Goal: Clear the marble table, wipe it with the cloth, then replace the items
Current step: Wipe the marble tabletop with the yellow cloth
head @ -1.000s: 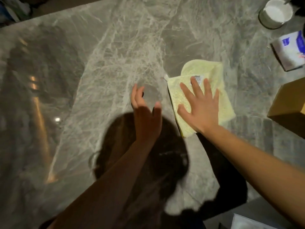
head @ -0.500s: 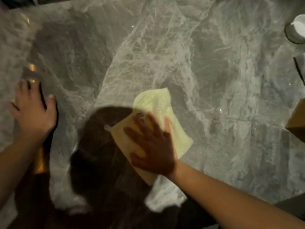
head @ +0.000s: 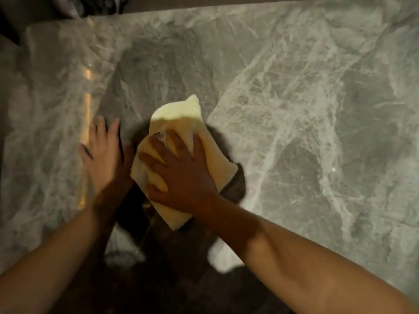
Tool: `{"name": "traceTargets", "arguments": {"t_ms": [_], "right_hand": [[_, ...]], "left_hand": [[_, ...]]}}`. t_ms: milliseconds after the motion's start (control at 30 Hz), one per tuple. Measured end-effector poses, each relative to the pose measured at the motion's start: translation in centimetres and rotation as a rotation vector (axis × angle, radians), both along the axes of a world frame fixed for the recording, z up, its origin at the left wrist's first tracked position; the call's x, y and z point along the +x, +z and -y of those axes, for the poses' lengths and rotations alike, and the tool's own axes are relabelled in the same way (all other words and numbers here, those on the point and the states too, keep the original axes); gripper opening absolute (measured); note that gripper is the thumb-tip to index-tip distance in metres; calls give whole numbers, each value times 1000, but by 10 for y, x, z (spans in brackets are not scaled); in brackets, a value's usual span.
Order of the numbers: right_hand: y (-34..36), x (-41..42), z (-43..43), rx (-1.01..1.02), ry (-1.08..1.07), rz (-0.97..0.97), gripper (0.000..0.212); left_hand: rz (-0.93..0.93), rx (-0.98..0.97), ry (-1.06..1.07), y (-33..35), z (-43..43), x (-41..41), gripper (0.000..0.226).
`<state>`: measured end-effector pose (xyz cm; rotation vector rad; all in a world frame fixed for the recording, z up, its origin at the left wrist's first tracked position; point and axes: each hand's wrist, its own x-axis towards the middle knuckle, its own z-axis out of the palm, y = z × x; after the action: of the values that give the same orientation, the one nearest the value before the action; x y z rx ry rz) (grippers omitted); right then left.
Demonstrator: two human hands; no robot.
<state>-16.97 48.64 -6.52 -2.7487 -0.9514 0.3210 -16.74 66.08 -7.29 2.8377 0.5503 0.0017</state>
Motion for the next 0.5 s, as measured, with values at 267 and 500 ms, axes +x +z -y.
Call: {"name": "traceTargets", "arguments": {"t_ms": [267,500], "right_hand": [[-4,130,-99,30,-91,77,63],[-3,219,-157,31,-155,84,63]], "left_hand": [[190,-191,54,3,0,-5,53],[131,-224,82,7,-3,-1,54]]}}
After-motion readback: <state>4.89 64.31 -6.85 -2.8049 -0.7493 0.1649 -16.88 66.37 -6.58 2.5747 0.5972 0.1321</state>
